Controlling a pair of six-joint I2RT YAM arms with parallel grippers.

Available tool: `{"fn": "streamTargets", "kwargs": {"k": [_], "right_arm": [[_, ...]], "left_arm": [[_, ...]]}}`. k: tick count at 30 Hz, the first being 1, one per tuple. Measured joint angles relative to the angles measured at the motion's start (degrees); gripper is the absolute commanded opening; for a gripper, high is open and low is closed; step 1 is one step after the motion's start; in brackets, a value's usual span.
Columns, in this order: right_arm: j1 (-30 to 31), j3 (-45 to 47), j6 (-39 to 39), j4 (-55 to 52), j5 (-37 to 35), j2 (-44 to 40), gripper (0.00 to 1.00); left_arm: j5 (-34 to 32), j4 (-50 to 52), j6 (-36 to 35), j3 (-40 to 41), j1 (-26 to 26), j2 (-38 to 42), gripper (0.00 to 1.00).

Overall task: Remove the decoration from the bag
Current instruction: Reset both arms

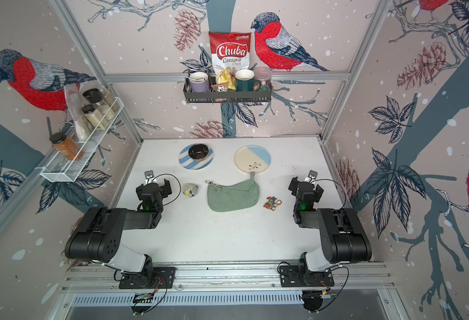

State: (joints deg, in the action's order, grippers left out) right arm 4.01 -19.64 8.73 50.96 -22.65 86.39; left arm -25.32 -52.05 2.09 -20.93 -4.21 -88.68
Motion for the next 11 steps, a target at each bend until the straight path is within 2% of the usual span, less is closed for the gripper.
{"fn": "streamTargets", "kwargs": {"k": [11], "right_arm": [[-0.15, -0.07, 0.00, -0.02, 0.37, -0.11, 1.00]], "left_arm": [[0.92, 0.02, -1.05, -0.52, -0.83, -0.28, 0.98]]}}
